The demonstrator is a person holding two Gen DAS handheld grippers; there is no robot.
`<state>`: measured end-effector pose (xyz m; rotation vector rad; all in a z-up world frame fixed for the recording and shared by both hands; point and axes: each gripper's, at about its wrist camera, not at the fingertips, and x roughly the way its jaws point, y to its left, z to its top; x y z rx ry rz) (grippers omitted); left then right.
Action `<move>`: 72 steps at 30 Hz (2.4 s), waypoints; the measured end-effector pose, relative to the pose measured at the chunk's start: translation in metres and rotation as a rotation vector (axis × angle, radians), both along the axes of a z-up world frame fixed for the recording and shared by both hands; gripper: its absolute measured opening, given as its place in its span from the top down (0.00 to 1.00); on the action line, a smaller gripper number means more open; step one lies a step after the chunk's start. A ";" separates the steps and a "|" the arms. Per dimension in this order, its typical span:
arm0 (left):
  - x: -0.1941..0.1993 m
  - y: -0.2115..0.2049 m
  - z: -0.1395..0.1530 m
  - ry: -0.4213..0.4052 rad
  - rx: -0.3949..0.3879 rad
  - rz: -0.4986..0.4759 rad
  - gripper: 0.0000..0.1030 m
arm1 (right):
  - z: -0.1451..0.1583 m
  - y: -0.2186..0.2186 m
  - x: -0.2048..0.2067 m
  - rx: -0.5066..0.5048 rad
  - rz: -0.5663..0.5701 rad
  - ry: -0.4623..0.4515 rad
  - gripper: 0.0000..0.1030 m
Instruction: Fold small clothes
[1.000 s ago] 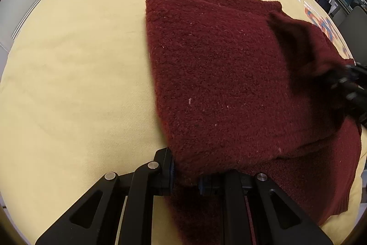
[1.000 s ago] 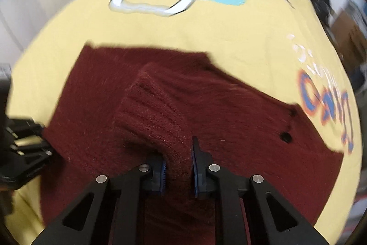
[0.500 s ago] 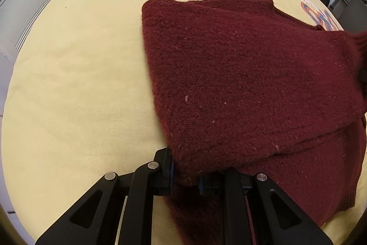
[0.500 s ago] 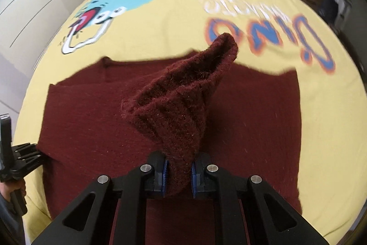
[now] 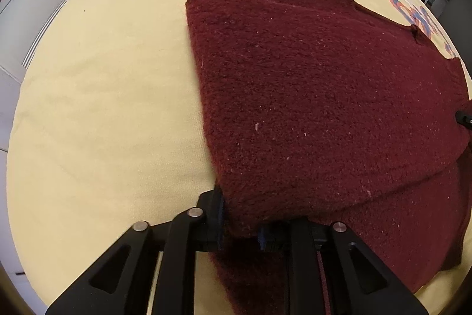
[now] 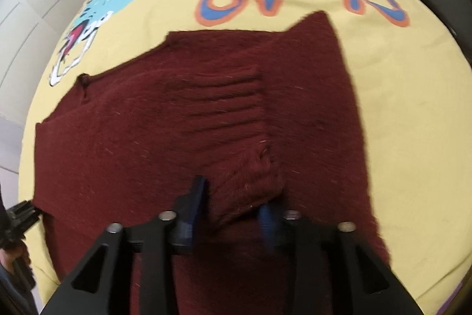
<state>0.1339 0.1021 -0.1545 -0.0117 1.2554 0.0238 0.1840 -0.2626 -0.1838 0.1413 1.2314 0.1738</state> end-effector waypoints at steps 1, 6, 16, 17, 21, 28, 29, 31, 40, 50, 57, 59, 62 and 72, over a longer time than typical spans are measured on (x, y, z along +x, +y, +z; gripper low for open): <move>0.000 0.000 0.001 0.003 -0.002 0.008 0.81 | 0.001 -0.003 -0.002 -0.027 0.000 -0.003 0.39; -0.006 0.009 0.015 0.008 0.010 0.069 0.32 | 0.016 -0.019 -0.012 -0.102 -0.013 -0.018 0.26; -0.021 -0.028 0.071 -0.096 0.027 -0.010 0.01 | 0.077 0.024 -0.029 -0.129 0.110 -0.170 0.00; -0.019 -0.033 0.073 -0.108 0.016 -0.017 0.01 | 0.079 0.034 -0.029 -0.132 0.129 -0.179 0.00; -0.004 -0.063 0.069 -0.129 -0.001 -0.054 0.01 | 0.071 0.075 -0.030 -0.150 0.208 -0.188 0.00; 0.009 -0.095 0.009 -0.097 0.022 -0.104 0.01 | 0.012 0.107 -0.026 -0.202 0.245 -0.142 0.00; 0.008 -0.093 0.005 -0.094 0.034 -0.102 0.01 | 0.001 0.107 -0.026 -0.222 0.242 -0.130 0.00; 0.007 -0.091 -0.001 -0.106 0.059 -0.095 0.01 | -0.007 0.103 -0.029 -0.220 0.238 -0.144 0.00; 0.003 -0.051 -0.008 -0.123 0.034 -0.038 0.01 | -0.011 0.033 -0.021 -0.201 0.108 -0.141 0.00; 0.010 -0.045 0.001 -0.082 -0.002 -0.036 0.01 | 0.004 0.009 -0.031 -0.141 0.098 -0.144 0.00; -0.020 -0.052 0.047 -0.151 0.002 -0.027 0.01 | 0.044 -0.001 -0.067 -0.119 0.123 -0.180 0.00; -0.037 -0.054 0.059 -0.154 -0.004 -0.021 0.01 | 0.053 -0.008 -0.080 -0.100 0.114 -0.188 0.00; -0.062 -0.052 0.065 -0.143 -0.033 -0.015 0.01 | 0.058 -0.020 -0.102 -0.075 0.094 -0.182 0.00; -0.139 -0.051 0.038 -0.043 -0.029 0.046 0.01 | 0.028 -0.052 -0.165 -0.073 0.044 -0.074 0.00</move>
